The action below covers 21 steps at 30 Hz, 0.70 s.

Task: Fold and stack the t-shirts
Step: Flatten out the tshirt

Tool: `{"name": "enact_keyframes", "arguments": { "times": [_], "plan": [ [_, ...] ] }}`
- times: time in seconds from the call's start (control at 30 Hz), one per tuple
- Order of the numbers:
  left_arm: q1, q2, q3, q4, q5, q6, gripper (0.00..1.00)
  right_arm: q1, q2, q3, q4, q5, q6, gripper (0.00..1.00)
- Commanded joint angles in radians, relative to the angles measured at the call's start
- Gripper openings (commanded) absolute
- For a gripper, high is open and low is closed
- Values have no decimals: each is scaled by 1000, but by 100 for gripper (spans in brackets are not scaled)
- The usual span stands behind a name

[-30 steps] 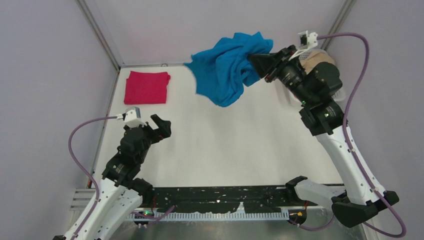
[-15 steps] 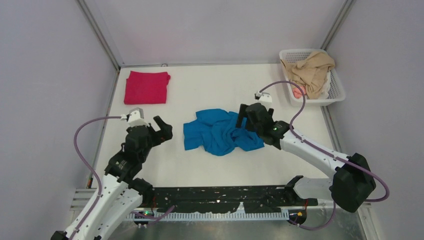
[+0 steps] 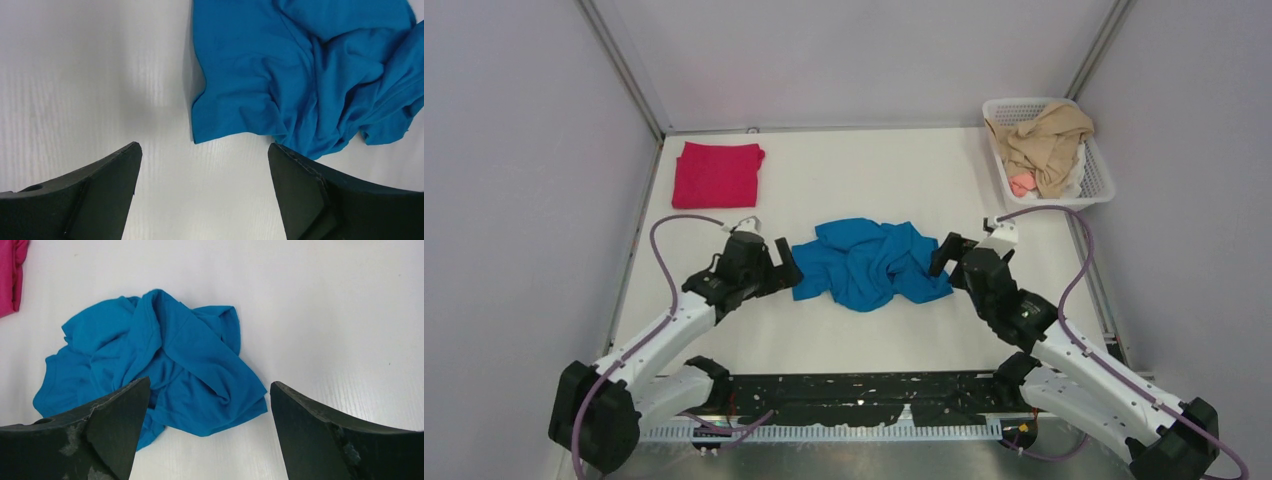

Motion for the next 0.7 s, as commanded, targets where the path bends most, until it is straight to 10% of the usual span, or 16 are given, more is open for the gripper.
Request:
{"name": "enact_keyframes", "arguments": {
  "times": [0.0, 0.4, 0.67],
  "plan": [
    [-42, 152, 21, 109, 53, -49, 99, 1, -59, -65, 56, -63, -13, 95],
    [-93, 570, 300, -45, -109, -114, 88, 1, -3, -159, 40, -138, 53, 95],
    [-112, 694, 354, -91, -82, -146, 60, 2, 33, -159, 39, -110, 56, 95]
  ]
}}
